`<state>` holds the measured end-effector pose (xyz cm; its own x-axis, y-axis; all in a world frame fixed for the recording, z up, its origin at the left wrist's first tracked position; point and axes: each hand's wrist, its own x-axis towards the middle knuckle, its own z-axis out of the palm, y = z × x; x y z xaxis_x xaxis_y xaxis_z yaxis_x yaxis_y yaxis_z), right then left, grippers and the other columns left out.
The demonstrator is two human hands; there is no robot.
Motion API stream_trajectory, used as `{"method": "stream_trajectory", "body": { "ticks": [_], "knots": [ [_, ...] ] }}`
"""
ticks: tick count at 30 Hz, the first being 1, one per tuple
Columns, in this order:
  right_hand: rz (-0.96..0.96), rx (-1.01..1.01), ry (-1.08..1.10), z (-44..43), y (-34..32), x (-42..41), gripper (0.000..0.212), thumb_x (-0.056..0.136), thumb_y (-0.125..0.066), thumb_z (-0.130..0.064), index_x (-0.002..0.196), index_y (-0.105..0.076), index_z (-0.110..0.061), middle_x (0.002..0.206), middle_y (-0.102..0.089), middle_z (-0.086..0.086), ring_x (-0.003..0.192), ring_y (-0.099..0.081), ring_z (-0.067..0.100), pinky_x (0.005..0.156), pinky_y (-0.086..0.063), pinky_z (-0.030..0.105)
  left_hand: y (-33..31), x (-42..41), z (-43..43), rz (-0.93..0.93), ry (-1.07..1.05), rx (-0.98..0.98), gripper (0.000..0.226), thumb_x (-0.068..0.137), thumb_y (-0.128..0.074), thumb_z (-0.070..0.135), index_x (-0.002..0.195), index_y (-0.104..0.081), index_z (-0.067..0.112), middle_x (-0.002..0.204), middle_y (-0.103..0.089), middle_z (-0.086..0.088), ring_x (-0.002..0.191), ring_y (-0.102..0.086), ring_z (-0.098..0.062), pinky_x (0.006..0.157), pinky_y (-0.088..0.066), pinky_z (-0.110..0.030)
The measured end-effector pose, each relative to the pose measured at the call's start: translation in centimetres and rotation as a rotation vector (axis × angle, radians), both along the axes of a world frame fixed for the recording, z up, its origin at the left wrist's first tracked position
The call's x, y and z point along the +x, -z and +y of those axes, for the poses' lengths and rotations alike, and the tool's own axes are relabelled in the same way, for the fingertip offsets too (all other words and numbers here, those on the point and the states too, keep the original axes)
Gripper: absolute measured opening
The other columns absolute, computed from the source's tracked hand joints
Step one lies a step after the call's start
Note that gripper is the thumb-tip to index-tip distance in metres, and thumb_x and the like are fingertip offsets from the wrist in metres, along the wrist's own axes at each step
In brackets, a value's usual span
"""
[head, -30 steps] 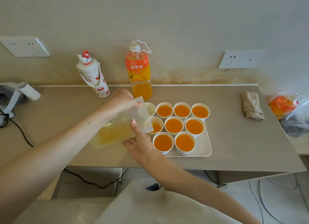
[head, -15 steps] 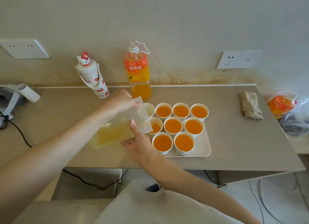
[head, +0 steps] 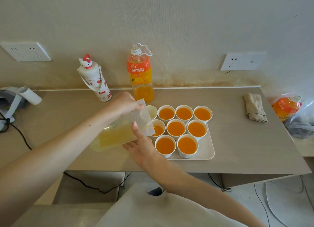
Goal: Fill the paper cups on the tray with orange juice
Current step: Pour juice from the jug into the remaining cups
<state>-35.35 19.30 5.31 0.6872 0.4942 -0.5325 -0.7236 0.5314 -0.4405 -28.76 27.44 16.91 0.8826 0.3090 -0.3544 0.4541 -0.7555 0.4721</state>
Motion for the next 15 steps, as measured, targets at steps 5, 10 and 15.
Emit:
{"method": "stream_trajectory", "body": {
  "ticks": [5,10,15],
  "knots": [
    [-0.001,0.01,0.003,0.03,0.09,0.0,0.084,0.071,-0.076,-0.041,0.142,-0.035,-0.02,0.145,-0.045,0.013,0.139,-0.033,0.041,0.114,-0.03,0.055,0.02,-0.03,0.07,0.001,-0.001,-0.011,0.03,0.084,-0.07,0.039,0.069,-0.062,0.014,0.078,-0.061,0.0,0.075,-0.056,-0.015,0.073,-0.043,-0.031],
    [-0.007,0.01,-0.002,0.03,0.24,-0.04,0.088,0.067,-0.077,-0.042,0.142,-0.036,-0.02,0.144,-0.046,0.013,0.138,-0.036,0.041,0.114,-0.031,0.054,-0.15,-0.09,-0.06,0.006,-0.006,-0.003,0.031,0.084,-0.07,0.038,0.067,-0.06,0.014,0.077,-0.06,0.0,0.075,-0.056,-0.015,0.072,-0.042,-0.03],
    [0.003,0.027,0.005,0.14,0.26,-0.02,0.084,0.067,-0.078,-0.041,0.138,-0.038,-0.021,0.145,-0.045,0.014,0.139,-0.034,0.042,0.114,-0.031,0.055,-0.31,-0.16,-0.3,0.009,-0.001,0.007,0.032,0.085,-0.069,0.037,0.066,-0.058,0.014,0.075,-0.058,0.001,0.074,-0.054,-0.014,0.068,-0.04,-0.027]
  ]
}}
